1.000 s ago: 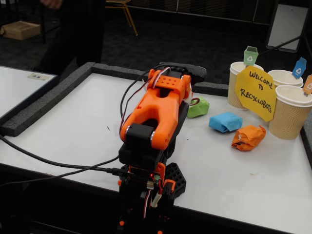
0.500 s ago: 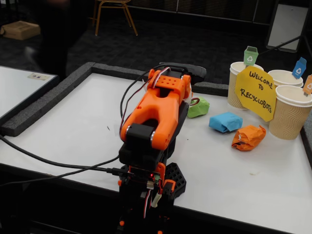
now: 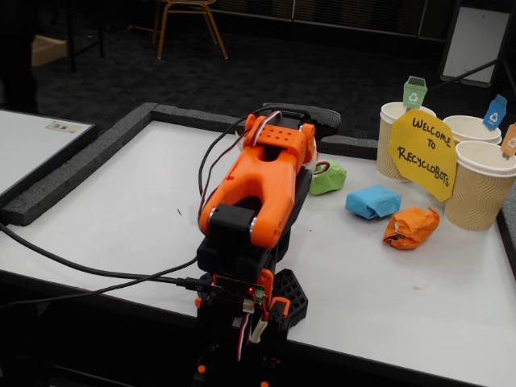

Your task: Sort rubbish by color.

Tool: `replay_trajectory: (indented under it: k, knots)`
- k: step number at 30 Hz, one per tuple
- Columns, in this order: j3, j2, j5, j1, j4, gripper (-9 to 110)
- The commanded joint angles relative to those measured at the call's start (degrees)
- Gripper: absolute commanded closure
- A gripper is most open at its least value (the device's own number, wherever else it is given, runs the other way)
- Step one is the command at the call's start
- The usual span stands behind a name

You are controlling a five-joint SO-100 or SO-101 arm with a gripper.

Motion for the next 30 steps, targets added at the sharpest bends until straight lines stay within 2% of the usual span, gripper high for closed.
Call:
replay_trajectory:
  k: [1, 30]
  knots:
    - [-4.6, 2.0, 0.7, -1.4, -0.4, 101]
    - [-4.5, 2.0, 0.9, -0.8, -0.9, 101]
